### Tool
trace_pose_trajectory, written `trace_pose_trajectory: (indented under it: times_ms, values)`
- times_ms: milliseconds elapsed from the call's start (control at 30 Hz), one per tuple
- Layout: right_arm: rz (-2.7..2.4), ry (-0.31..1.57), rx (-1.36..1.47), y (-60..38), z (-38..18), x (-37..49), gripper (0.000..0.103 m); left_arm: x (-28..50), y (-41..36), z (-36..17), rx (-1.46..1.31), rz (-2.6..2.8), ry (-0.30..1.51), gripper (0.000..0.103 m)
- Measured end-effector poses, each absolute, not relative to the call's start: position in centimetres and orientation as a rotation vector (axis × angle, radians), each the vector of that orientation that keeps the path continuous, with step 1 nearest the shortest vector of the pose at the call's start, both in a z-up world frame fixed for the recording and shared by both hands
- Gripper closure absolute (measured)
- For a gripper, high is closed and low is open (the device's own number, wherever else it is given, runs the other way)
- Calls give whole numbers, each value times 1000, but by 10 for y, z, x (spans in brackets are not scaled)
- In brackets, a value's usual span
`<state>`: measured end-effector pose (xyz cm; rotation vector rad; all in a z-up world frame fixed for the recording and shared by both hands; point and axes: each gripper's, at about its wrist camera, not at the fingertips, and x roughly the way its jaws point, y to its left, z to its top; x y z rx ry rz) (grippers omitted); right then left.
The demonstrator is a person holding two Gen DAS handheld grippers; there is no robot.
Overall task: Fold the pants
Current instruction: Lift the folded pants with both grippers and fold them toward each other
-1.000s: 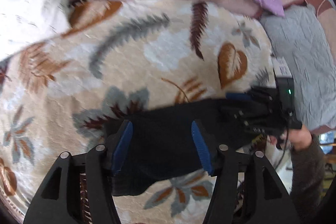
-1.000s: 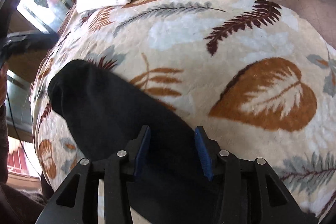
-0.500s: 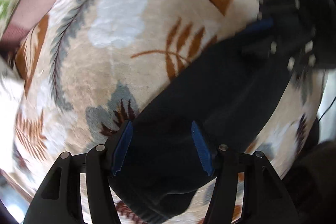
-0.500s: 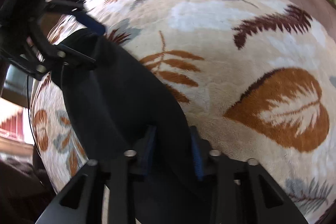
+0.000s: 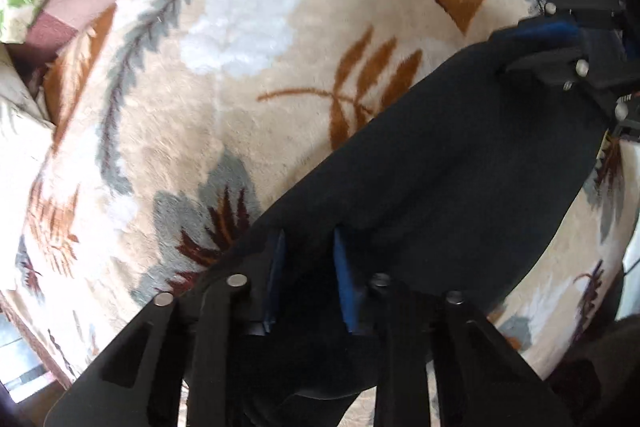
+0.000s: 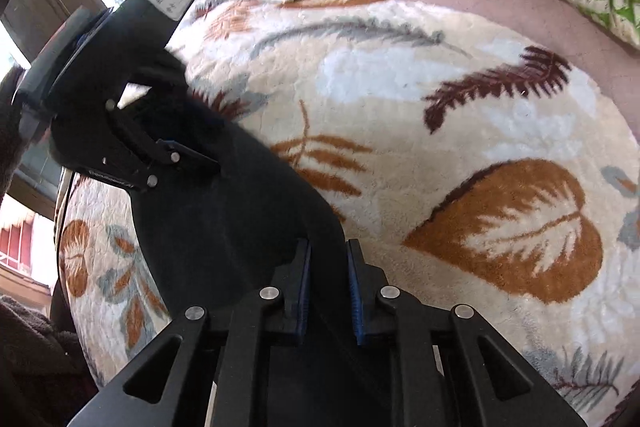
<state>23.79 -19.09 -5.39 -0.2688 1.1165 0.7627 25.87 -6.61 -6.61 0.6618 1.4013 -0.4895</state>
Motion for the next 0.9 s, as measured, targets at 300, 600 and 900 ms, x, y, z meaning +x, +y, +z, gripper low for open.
trace_pose_trajectory:
  times_ms: [300,600,900]
  values:
    - [681,1130,-210,-199,-73,249,88,260,-52,-74,570,-383,1407,80]
    - [547,1075,-93,-226,-34,232,68,258,-2,-20,259,-342,1348,80]
    - [290,1023,156,-371,35,142,40,149,-96,12,-49,-530,1380,45]
